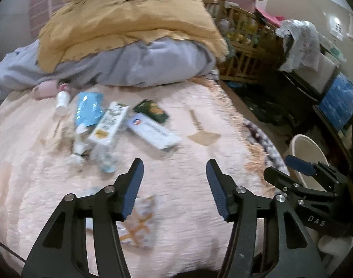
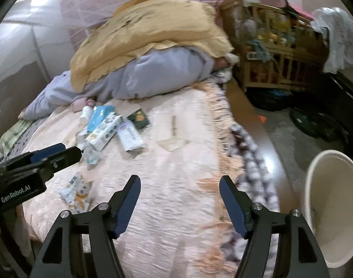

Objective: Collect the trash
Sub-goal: 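Move both open tools back over the trash on the bed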

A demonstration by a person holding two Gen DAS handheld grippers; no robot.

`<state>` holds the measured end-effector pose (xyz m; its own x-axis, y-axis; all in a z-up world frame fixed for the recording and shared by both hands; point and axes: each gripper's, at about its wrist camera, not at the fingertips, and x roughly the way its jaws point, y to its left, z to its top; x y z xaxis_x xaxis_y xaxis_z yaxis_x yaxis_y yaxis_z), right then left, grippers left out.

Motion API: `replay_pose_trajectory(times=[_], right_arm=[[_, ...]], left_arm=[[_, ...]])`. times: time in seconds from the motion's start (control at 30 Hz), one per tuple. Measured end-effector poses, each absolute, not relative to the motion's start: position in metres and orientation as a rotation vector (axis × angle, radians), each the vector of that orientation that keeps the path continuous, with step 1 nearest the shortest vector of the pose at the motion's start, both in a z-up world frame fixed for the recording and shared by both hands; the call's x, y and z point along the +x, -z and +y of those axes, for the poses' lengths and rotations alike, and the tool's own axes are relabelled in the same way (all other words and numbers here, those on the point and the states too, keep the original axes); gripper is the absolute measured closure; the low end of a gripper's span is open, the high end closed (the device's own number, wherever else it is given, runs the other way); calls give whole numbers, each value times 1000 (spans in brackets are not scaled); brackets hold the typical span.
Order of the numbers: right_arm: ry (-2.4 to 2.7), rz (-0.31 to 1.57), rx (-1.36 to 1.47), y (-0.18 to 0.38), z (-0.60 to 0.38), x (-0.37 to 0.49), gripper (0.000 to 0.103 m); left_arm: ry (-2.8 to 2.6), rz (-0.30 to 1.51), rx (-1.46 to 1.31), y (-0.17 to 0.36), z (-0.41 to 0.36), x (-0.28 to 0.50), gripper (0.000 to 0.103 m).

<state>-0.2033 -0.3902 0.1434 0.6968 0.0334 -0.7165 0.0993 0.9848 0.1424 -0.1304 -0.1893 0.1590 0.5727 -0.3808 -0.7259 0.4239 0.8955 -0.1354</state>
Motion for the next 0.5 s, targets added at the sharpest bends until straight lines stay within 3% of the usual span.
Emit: replay_pose_trajectory(times=[0.5], right_arm=[[-146, 893, 114, -115, -324, -147, 34]], left_arm=[[287, 915, -2, -108, -75, -67, 47]])
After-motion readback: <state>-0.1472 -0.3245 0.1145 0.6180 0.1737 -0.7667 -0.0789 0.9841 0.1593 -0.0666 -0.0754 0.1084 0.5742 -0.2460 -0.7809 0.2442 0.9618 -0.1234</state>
